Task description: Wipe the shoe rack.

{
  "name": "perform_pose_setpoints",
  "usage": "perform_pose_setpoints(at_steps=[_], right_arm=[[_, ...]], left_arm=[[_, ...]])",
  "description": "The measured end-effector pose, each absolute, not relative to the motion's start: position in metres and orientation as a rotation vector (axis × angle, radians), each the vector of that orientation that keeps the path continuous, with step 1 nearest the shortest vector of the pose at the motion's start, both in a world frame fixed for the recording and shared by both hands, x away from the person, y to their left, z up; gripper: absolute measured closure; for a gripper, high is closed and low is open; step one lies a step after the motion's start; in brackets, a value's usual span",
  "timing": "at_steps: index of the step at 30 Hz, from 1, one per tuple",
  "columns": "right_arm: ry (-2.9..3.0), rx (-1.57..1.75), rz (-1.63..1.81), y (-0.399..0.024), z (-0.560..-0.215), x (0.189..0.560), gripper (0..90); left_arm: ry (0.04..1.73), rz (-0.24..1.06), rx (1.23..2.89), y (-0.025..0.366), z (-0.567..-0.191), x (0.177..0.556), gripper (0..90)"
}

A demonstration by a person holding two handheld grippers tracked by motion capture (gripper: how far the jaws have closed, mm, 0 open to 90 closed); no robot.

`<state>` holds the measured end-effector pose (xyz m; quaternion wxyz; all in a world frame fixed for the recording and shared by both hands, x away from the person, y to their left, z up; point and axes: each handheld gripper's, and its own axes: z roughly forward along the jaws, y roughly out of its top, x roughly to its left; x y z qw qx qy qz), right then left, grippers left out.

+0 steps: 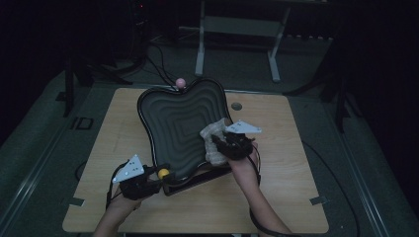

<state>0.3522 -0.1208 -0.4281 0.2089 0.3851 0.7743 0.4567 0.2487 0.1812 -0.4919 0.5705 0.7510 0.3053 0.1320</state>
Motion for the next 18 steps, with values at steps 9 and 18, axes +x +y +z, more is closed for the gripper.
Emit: perform_pose_setpoints(at_steps=[9,18], right_arm=[[2.106,1.032,1.370,-0.095,-0.368,0.401,68.3],[2.129,1.081,1.293,-0.056,-0.349,0.454,68.1]], left_arm=[[0.718,0.312,1.763,0.181,-0.492,0.248,59.2],[0.709,0.307,1.762,0.182,-0.492,0.249,59.2]])
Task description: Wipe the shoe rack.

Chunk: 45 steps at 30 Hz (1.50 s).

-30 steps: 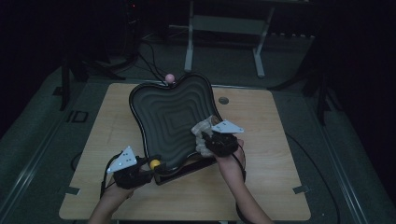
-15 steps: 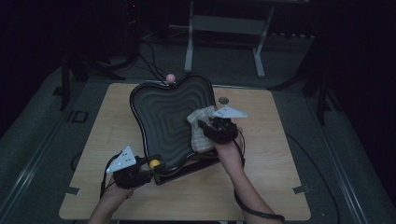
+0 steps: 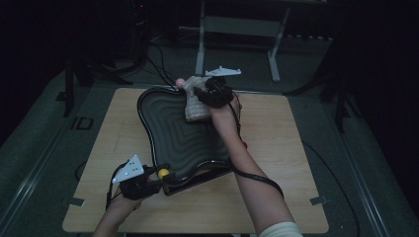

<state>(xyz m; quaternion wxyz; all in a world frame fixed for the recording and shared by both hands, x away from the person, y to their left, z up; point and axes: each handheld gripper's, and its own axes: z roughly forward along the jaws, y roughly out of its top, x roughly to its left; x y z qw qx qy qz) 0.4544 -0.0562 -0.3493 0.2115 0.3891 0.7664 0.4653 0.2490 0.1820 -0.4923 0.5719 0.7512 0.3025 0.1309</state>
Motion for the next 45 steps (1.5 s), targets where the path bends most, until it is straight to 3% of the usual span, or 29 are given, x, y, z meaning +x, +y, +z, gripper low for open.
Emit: perform_pose_setpoints(at_steps=[10,45], right_arm=[[2.176,1.075,1.223,-0.046,-0.369,0.467,67.3],[2.186,1.031,1.154,-0.093,-0.430,0.366,67.3]], left_arm=[[0.707,0.303,1.764,0.182,-0.492,0.249,59.3],[0.717,0.311,1.760,0.181,-0.492,0.248,59.2]])
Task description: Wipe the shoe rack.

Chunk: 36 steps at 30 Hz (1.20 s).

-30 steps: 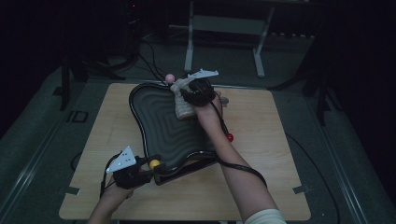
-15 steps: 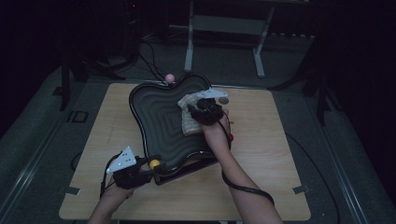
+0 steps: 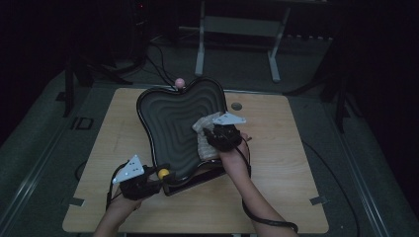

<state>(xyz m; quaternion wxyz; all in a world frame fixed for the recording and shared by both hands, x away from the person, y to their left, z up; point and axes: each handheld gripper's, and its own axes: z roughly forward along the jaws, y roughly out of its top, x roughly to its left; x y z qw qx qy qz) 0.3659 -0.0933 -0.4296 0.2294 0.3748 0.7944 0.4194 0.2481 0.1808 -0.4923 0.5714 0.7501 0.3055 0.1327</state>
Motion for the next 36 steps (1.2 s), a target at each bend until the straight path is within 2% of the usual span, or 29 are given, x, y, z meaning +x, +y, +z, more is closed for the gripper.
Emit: perform_pose_setpoints(at_steps=[14,22,27,36], right_arm=[[2.201,1.015,1.151,-0.111,-0.447,0.337,67.6],[2.196,1.025,1.164,-0.112,-0.447,0.337,67.5],[2.241,1.043,1.198,-0.110,-0.433,0.349,67.9],[2.199,0.985,1.272,-0.078,-0.374,0.396,67.7]], left_arm=[[0.720,0.315,1.762,0.180,-0.492,0.248,59.2],[0.720,0.313,1.759,0.181,-0.492,0.248,59.2],[0.716,0.312,1.760,0.181,-0.492,0.248,59.2],[0.713,0.309,1.756,0.181,-0.493,0.248,59.2]])
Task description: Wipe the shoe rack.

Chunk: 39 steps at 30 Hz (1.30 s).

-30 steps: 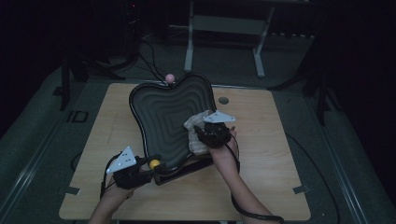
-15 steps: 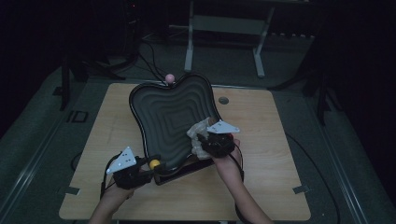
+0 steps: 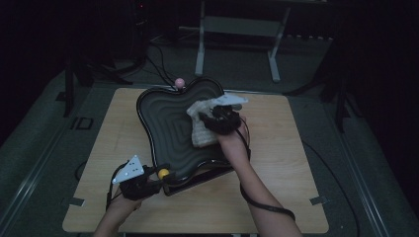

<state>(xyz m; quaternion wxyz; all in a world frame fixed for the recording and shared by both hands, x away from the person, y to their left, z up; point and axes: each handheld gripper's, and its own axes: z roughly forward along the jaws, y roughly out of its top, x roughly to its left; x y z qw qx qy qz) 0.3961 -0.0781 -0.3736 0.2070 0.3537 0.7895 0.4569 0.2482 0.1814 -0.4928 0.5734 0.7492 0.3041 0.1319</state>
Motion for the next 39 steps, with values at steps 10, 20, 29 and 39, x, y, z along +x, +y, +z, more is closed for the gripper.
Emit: perform_pose_setpoints(at_steps=[10,20,29,39], right_arm=[[2.200,1.021,1.231,-0.038,-0.358,0.449,67.4],[2.182,1.028,1.189,-0.039,-0.379,0.446,67.0],[2.185,1.027,1.213,-0.059,-0.400,0.416,67.0],[2.180,1.009,1.205,-0.076,-0.424,0.378,67.1]], left_arm=[[0.705,0.309,1.752,0.182,-0.493,0.249,59.3],[0.702,0.311,1.757,0.181,-0.493,0.249,59.3],[0.699,0.311,1.760,0.181,-0.493,0.249,59.2],[0.721,0.333,1.748,0.179,-0.494,0.247,59.3]])
